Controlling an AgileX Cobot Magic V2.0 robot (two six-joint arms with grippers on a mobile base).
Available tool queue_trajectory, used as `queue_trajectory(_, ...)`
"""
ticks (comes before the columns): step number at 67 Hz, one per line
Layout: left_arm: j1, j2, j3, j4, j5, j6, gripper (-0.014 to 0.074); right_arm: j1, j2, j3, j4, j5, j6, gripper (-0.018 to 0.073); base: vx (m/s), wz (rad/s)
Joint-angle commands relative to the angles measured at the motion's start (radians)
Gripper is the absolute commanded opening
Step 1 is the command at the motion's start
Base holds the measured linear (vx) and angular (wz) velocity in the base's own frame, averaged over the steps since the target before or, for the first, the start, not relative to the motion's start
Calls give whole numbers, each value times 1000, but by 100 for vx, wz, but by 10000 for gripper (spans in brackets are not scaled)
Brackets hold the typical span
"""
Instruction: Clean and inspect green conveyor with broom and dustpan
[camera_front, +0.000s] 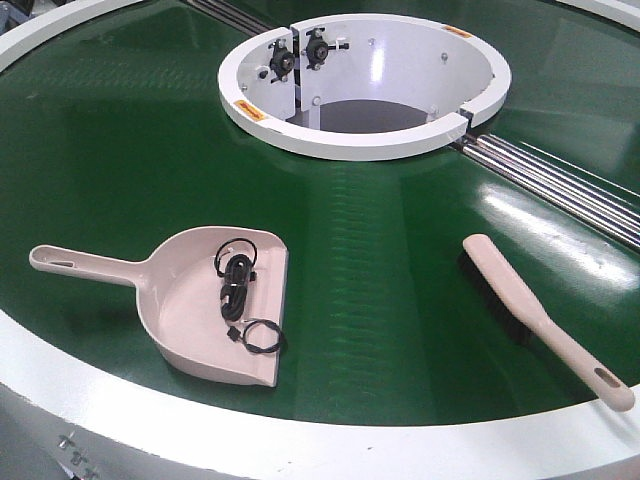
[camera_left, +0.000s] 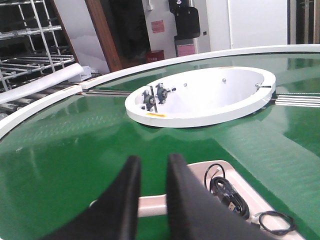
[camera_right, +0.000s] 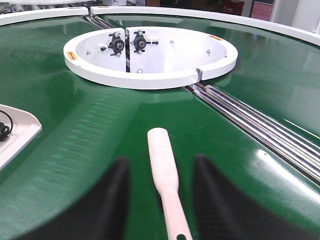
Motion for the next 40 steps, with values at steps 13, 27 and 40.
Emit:
queue_trajectory(13,-3,12,-27,-5,-78,-10,-8,-2,17,-26,-1,-89,-5,-8,0,0)
queue_trajectory(27,-3,12,-27,-5,-66,-10,-8,-2,17,-26,-1,-91,-5,-8,0,0)
queue_trajectory(40,-3,12,-27,-5,-62,-10,-8,-2,17,-26,-1,-91,-5,-8,0,0)
